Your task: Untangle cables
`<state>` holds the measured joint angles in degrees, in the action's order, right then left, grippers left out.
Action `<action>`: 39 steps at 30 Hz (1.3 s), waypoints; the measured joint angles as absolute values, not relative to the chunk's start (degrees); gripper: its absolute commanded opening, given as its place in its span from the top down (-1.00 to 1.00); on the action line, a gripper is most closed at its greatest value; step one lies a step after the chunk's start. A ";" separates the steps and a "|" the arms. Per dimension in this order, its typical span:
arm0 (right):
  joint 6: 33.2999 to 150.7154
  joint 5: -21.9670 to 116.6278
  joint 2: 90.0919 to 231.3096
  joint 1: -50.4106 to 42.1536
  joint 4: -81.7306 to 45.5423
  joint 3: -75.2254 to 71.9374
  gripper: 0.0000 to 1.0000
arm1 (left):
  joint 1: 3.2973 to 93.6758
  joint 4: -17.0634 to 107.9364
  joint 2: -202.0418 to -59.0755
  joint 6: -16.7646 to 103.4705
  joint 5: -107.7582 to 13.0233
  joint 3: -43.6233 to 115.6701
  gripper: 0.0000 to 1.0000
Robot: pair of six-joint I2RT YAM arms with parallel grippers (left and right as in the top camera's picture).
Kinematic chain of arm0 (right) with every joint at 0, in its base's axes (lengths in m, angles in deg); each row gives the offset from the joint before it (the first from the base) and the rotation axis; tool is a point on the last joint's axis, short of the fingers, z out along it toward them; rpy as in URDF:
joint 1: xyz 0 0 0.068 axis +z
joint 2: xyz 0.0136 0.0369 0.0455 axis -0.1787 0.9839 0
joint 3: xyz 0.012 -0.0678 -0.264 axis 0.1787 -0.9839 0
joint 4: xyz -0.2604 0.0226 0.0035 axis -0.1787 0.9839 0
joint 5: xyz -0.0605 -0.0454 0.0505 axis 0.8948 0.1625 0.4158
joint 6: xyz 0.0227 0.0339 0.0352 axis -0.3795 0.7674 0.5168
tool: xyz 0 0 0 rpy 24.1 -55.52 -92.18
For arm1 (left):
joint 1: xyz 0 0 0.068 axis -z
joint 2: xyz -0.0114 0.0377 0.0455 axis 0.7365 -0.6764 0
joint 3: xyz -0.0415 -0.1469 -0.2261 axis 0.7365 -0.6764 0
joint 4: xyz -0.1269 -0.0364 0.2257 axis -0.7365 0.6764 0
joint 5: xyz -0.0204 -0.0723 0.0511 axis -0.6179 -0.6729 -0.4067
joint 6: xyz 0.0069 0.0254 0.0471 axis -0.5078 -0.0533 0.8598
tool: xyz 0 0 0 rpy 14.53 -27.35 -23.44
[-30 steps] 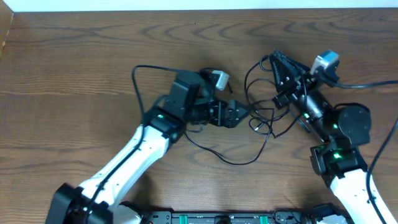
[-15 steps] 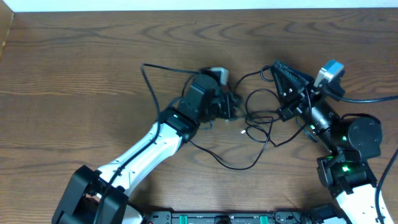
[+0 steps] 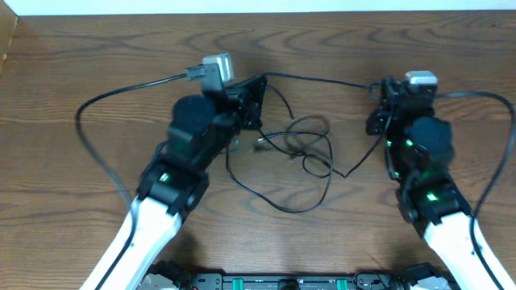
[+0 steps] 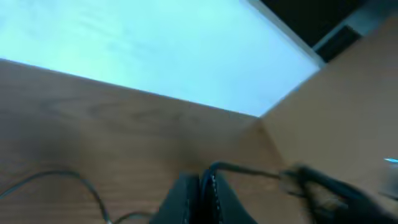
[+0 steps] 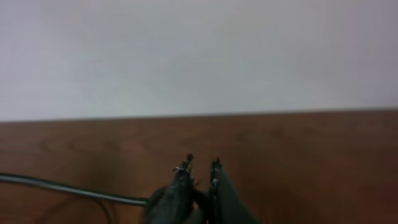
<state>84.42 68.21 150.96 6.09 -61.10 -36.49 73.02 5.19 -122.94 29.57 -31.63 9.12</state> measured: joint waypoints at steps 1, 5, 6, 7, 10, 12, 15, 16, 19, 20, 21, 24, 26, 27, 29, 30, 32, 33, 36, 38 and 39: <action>84.31 68.56 151.90 6.24 -61.10 -36.36 0.78 | 73.11 5.82 -121.59 29.97 -31.85 9.12 0.85; 84.40 71.21 157.59 6.18 -60.07 -35.60 0.48 | 72.74 10.32 -115.44 32.39 -31.41 9.10 0.85; 84.88 71.54 158.72 6.11 -59.61 -35.60 0.30 | 72.56 11.81 -114.02 32.96 -31.37 9.10 0.85; 84.90 71.71 159.49 6.11 -58.93 -35.60 0.15 | 72.54 13.21 -112.78 33.44 -31.08 9.10 0.84; 86.48 70.47 161.06 5.65 -56.90 -35.64 -0.36 | 72.04 16.84 -110.68 34.95 -29.71 9.10 0.85; 87.64 67.10 161.13 5.28 -55.39 -35.66 -0.93 | 71.80 18.04 -110.70 35.56 -28.75 9.10 0.85; 88.73 57.94 161.13 4.82 -52.11 -35.66 -0.99 | 71.53 18.32 -112.10 35.91 -27.94 9.10 0.85; 88.99 55.30 161.13 4.82 -51.37 -35.71 -0.98 | 71.53 18.30 -112.80 35.85 -27.81 9.10 0.85; 89.47 45.64 161.13 4.82 -47.04 -35.82 -0.99 | 71.53 18.26 -115.75 34.47 -26.91 9.10 0.85; 89.91 43.52 161.11 4.82 -45.43 -35.84 -0.99 | 71.53 18.17 -116.69 33.77 -26.58 9.10 0.85; 90.70 41.64 161.13 4.82 -43.57 -35.86 -0.98 | 71.53 18.19 -117.78 32.87 -25.84 9.10 0.85; 94.83 40.17 160.80 4.80 -37.89 -35.90 -0.99 | 71.53 18.21 -120.60 29.77 -23.72 9.10 0.85; 99.18 41.44 160.34 4.60 -32.95 -35.93 -0.99 | 71.53 18.28 -121.78 27.58 -22.25 9.10 0.85; 101.65 42.31 160.01 4.47 -30.08 -35.95 -0.99 | 71.53 18.30 -122.22 26.05 -21.12 9.10 0.85; 108.07 44.08 159.23 4.17 -23.35 -36.01 -0.98 | 71.53 18.21 -122.46 23.02 -18.56 9.10 0.85; 109.89 44.46 159.12 4.17 -20.97 -35.90 -0.99 | 71.53 18.19 -122.44 22.27 -17.60 9.10 0.85; 113.38 44.78 158.90 4.17 -14.37 -35.88 -0.99 | 71.53 17.91 -122.44 20.33 -15.28 9.10 0.85; 114.19 44.67 158.90 4.17 -12.40 -35.93 -0.99 | 71.53 17.86 -122.44 19.58 -14.45 9.10 0.85; 115.20 43.56 158.88 4.17 -8.25 -35.95 -0.98 | 71.53 17.86 -122.44 17.55 -11.92 9.10 0.85; 115.24 42.01 158.88 4.17 -6.08 -35.95 -0.98 | 71.53 17.84 -122.44 16.00 -10.28 9.10 0.85; 115.26 41.11 158.85 4.17 -4.97 -35.95 -0.99 | 71.53 17.86 -122.44 14.88 -9.29 9.10 0.85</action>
<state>115.26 41.11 158.85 4.17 -4.97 -35.95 71.53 17.86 -122.44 14.88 -9.29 9.10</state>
